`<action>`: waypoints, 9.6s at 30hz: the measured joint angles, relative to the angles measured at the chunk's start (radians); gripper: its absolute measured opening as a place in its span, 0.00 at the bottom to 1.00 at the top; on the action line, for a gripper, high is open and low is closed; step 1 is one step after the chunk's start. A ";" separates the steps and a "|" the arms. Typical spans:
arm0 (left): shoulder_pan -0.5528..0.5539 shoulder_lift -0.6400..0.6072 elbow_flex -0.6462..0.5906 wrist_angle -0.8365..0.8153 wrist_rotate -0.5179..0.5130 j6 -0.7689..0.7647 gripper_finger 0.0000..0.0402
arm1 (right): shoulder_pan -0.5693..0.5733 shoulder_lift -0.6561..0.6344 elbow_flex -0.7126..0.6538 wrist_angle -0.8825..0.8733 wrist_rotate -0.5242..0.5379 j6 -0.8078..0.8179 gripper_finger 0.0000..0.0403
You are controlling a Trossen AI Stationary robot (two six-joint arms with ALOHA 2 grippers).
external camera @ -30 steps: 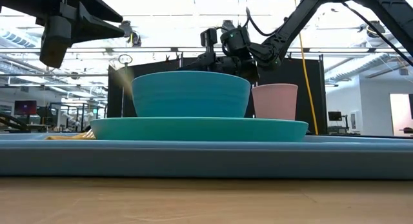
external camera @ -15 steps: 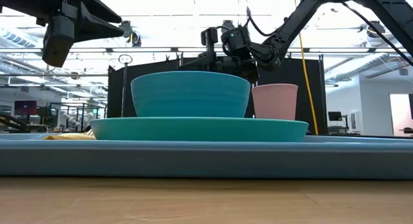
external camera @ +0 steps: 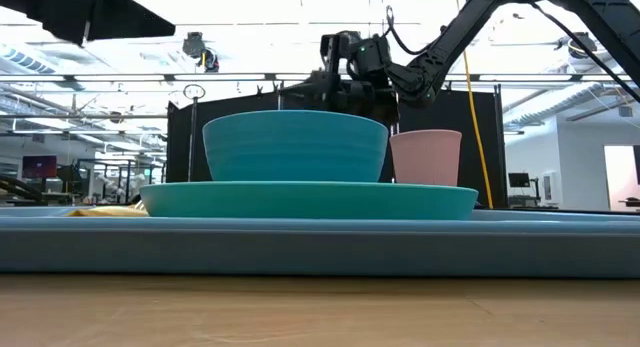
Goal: Set up tray
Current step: Put the knife on top of the yellow napkin beside the spoon, then return to Home Position
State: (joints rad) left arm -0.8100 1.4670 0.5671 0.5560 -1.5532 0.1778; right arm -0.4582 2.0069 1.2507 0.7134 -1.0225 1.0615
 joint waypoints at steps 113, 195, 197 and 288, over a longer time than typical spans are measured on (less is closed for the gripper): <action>0.188 0.251 0.357 -1.184 1.064 -1.545 0.45 | 0.151 -0.255 0.000 -0.568 0.315 -1.021 0.00; -0.038 0.352 0.355 -1.073 0.768 -2.362 0.12 | 0.146 -0.255 0.000 -0.560 0.315 -1.032 0.00; -0.038 0.360 0.355 -1.077 0.767 -2.376 0.12 | 0.146 -0.255 0.000 -0.561 0.315 -1.032 0.00; 0.324 -0.121 0.283 -0.138 1.221 -0.109 0.00 | 0.419 -1.032 -0.636 -0.218 0.817 -1.129 0.00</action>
State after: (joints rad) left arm -0.4855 1.3464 0.8499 0.4181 -0.3326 0.0692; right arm -0.0387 0.9751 0.6149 0.4956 -0.2060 -0.0672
